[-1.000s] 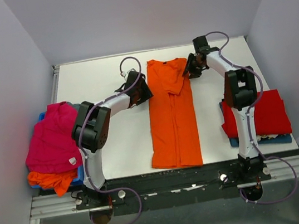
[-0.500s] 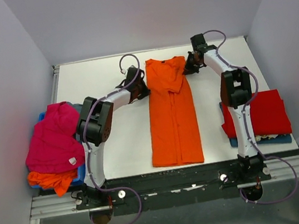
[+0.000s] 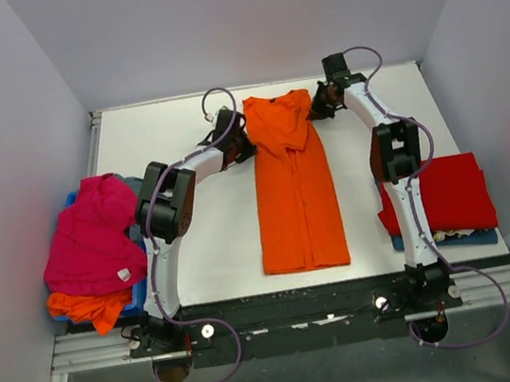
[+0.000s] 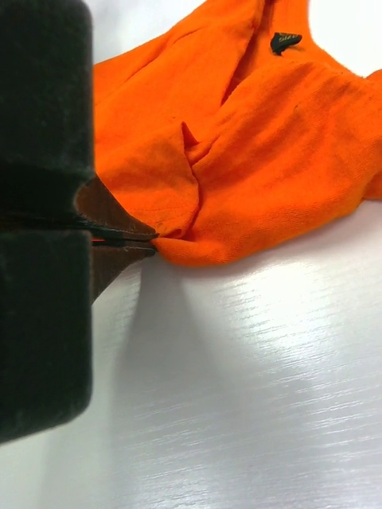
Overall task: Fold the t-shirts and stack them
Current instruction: Rotate the tshirt 90 degrees, then grab the bottom of the folded rectangular tshirt with both arms
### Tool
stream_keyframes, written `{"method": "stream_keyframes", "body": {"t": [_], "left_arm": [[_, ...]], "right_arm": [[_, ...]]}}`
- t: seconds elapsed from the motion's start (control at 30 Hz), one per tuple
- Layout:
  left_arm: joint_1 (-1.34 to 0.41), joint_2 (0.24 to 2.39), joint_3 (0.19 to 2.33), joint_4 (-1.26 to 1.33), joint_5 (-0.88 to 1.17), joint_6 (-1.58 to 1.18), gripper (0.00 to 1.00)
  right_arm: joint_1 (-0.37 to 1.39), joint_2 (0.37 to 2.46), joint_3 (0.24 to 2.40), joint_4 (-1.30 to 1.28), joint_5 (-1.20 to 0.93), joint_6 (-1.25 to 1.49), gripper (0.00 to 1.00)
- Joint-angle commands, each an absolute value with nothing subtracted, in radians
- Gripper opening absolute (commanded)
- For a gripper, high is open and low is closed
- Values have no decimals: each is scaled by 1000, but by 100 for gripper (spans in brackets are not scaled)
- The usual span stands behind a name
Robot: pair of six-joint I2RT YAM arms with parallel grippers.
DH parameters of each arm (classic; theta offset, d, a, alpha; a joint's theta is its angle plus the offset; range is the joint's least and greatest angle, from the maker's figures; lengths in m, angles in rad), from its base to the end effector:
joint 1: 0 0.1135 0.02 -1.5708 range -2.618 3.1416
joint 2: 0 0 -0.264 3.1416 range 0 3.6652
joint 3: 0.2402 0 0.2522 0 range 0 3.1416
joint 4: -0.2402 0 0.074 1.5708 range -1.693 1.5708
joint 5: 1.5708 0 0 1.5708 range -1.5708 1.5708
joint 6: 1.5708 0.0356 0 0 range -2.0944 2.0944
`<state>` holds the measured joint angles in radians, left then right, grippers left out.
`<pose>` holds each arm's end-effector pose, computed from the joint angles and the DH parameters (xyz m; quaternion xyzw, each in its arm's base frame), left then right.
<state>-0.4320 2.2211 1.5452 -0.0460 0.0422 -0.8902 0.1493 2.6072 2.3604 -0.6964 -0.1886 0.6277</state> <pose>0.4450 -0.2068 0.1448 -0.1984 0.8892 -0.2680 0.3132 0.5561 0.0904 0.1581 0.1961 0.9269 0.1993 0.2505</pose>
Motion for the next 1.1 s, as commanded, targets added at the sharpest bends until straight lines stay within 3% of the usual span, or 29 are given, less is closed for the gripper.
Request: {"method": "stream_keyframes", "body": {"t": [0.0,0.2,0.23,0.27,0.33,0.47,0.6,0.8,1.07], "left_arm": [[-420,2284,1566,-100,14,-902,0],[-407,2290,1588,-121,8,-894,0],[-402,2290,1589,-123,8,-894,0],[-396,2290,1591,-126,11,-891,0],[-390,2275,1579,-132,28,-885,13],[-390,2165,1442,-63,20,-870,43],[-397,2044,1330,-63,14,-844,55],[-454,1843,1097,-77,-26,-838,56],[-618,1612,801,-78,-49,-911,56]], "right_arm": [[141,2654,2422,-693,-221,653,1],[133,2664,2433,-654,-248,689,1],[130,2668,2437,-650,-253,693,4],[129,2665,2439,-652,-259,695,15],[129,2633,2401,-655,-258,692,35],[129,2453,2147,-578,-223,661,42],[132,2265,1877,-542,-218,632,43],[155,1915,1357,-419,-189,643,44],[207,1536,869,-420,-127,627,44]]}}
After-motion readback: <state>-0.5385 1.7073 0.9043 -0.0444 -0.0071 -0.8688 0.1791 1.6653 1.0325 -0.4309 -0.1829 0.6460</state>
